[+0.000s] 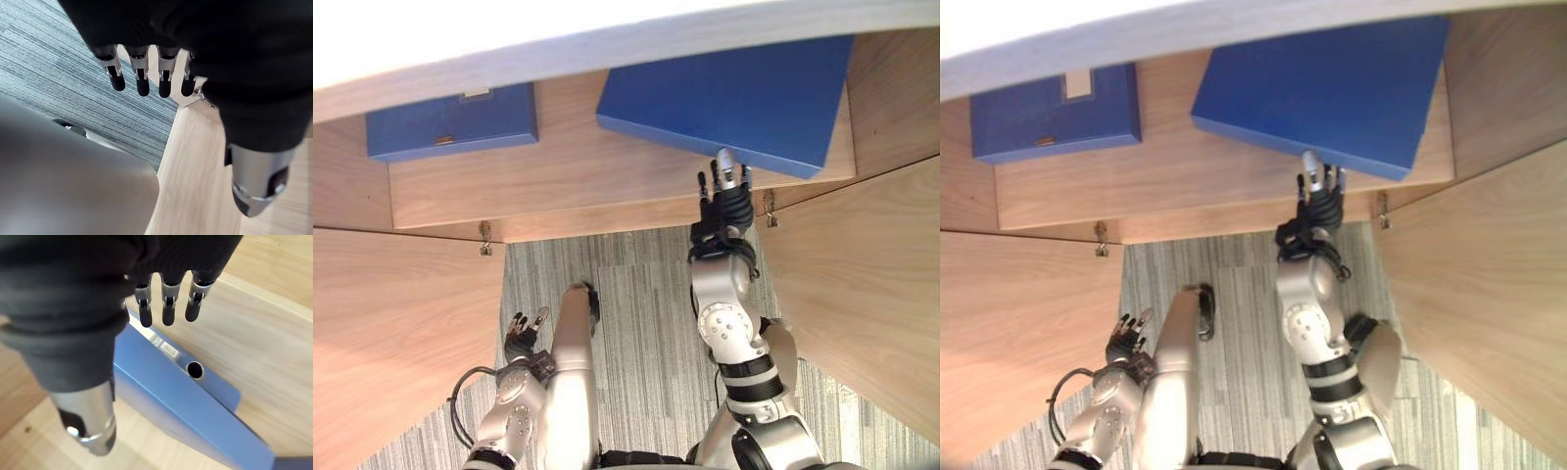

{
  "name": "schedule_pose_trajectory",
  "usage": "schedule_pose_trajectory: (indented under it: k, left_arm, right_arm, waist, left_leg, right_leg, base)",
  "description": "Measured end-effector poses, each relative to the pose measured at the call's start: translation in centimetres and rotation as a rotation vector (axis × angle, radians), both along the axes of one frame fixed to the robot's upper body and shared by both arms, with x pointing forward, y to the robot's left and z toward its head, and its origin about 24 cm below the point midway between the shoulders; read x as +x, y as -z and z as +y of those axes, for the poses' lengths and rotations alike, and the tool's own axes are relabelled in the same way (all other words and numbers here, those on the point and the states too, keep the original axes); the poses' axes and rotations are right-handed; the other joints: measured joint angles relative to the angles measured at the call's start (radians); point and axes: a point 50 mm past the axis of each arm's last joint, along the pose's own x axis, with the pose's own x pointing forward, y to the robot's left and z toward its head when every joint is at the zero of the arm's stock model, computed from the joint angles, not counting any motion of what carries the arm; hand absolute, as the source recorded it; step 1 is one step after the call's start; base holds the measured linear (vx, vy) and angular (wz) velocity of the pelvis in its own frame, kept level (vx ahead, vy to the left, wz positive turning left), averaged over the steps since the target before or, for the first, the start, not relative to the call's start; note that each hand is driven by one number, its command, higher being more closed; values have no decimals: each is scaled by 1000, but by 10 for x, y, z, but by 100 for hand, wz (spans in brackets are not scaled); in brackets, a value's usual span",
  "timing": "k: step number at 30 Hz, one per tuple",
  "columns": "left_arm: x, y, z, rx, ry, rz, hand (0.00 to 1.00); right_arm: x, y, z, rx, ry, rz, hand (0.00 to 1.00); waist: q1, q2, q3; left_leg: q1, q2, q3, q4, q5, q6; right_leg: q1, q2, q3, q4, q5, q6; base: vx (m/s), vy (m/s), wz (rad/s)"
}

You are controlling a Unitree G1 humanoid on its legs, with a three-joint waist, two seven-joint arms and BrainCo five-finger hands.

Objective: Walk over to the cabinet, pick up the folder, carry it to the office cabinet, place the folder inside the office cabinet, then close the office cabinet door

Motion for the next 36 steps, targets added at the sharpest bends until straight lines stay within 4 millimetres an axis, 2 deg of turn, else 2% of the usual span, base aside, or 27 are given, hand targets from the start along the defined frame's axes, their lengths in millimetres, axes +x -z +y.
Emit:
schedule_pose_trajectory:
  k: [4, 9, 11, 15, 21, 24, 27, 29, 30, 32, 36]
  left_arm:
    - [6, -2, -2, 16, 11, -17, 0]
    - [11, -3, -2, 16, 13, -29, 0]
    - [11, -2, -2, 15, 16, -28, 0]
    - [12, 1, 2, 4, 12, -27, 0]
    - [7, 11, 8, -2, 14, 8, 0]
    - [5, 14, 9, -39, 13, 9, 0]
    - [7, 11, 9, -78, 17, -19, 0]
    - [7, 11, 8, -91, 22, -29, 0]
    - [7, 12, 8, -93, 22, -30, 0]
    - [7, 12, 9, -92, 33, -33, 0]
    - [-2, 21, 15, -54, 53, 8, 0]
  right_arm:
    - [6, 11, -1, -102, -56, 2, 0]
    - [19, 15, -16, -162, -47, 18, 0]
    - [29, 7, -22, -150, -53, 11, 0]
    - [42, -29, -45, -110, -9, -81, 0]
    - [56, -68, -68, -169, 36, -165, 0]
    - [74, -90, -81, -205, 52, -150, 0]
    - [92, -101, -90, -316, 53, -72, 0]
    - [102, -97, -102, -447, 78, 0, 0]
    - [104, -96, -106, -486, 85, 11, 0]
    - [108, -93, -116, -703, 126, 54, 0]
    - [111, -94, -124, -923, 163, 90, 0]
  waist:
    - [-2, -3, 0]
    - [-2, -5, -1]
    - [-2, -5, -1]
    - [-1, -6, 0]
    - [-1, -6, 0]
    - [6, -6, 0]
    - [13, -5, 0]
    - [14, -4, 0]
    - [15, -4, 0]
    - [12, 1, -1]
    - [24, 6, -4]
  left_leg:
    - [15, 1, 0, -8, 0, 0]
    - [20, 0, 0, -18, 2, 0]
    - [20, 0, -1, -20, 3, -1]
    - [19, -1, -3, -24, 8, -4]
    - [14, -13, -9, -24, 14, -5]
    - [-13, -17, -18, -14, 19, -1]
    - [-46, -23, -27, 10, 19, -1]
    - [-58, -36, -30, 23, 19, -1]
    - [-59, -38, -30, 26, 19, -1]
    - [-70, -46, -31, 34, 22, 5]
    - [-74, -48, -32, 34, 23, 6]
  right_leg:
    - [19, 4, -6, -12, 2, 0]
    - [27, 4, -13, -22, 5, 1]
    - [27, 3, -15, -22, 5, 1]
    - [26, 2, -18, -21, 5, 1]
    - [24, -8, -20, -15, 4, 1]
    - [12, -13, -27, -8, 4, 1]
    - [-15, -21, -27, 14, 4, 1]
    - [-27, -37, -22, 30, 4, 1]
    - [-29, -39, -20, 33, 3, 2]
    - [-34, -49, -18, 42, 0, 6]
    - [-39, -52, -17, 49, -4, 14]
  base:
    - [-2, 2, -1]
    - [0, 0, 0]
    - [0, 0, 0]
    - [0, 0, 0]
    - [-14, 7, 4]
    - [-27, 15, 8]
    - [-20, 20, 7]
    - [-17, 22, 13]
    - [-22, 23, 9]
    - [-35, 23, 8]
    - [-46, 3, 3]
